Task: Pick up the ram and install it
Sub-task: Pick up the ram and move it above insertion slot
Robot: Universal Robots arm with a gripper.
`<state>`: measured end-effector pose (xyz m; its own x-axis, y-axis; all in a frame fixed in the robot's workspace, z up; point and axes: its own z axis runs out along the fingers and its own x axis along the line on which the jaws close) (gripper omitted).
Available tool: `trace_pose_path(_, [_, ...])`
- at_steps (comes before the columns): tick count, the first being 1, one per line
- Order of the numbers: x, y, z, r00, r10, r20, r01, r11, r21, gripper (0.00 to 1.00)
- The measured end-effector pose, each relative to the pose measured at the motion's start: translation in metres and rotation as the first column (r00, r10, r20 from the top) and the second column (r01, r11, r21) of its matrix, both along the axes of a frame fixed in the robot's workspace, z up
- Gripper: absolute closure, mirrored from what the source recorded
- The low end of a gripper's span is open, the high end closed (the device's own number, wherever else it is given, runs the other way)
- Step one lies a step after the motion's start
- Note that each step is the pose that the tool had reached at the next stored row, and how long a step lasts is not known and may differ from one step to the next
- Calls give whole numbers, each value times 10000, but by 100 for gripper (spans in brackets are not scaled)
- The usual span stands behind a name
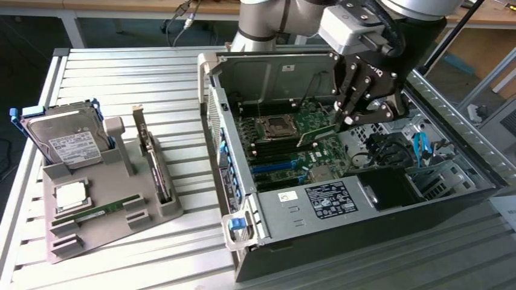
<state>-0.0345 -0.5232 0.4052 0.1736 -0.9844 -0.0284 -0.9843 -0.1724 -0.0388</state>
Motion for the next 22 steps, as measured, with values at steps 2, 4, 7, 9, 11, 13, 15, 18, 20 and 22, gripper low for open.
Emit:
trace_pose_path(2, [119, 0, -1, 10000, 0, -1, 0, 10000, 0, 87])
trace_pose_path(4, [205, 0, -1, 10000, -1, -1, 1, 10000, 0, 87])
trace_pose_path(7, [359, 0, -2, 10000, -1, -1, 1, 10000, 0, 87])
trace_pose_path(9, [460, 0, -3, 10000, 0, -2, 0, 10000, -1, 87])
trace_pose_path(11, [552, 1, -3, 10000, -1, -2, 1, 10000, 0, 87])
trace_pose_path(13, [641, 0, -4, 10000, 0, -2, 0, 10000, -1, 87])
trace_pose_path(15, [665, 1, -4, 10000, 0, -2, 0, 10000, -1, 87])
trace_pose_path(18, [669, 0, -4, 10000, -2, -2, 2, 10000, -1, 87])
trace_pose_path(20, [672, 0, -3, 10000, -71, -2, 71, 10000, -2, 87])
trace_pose_path(22, [673, -1, -5, 9986, -525, -2, 525, 9986, -2, 87])
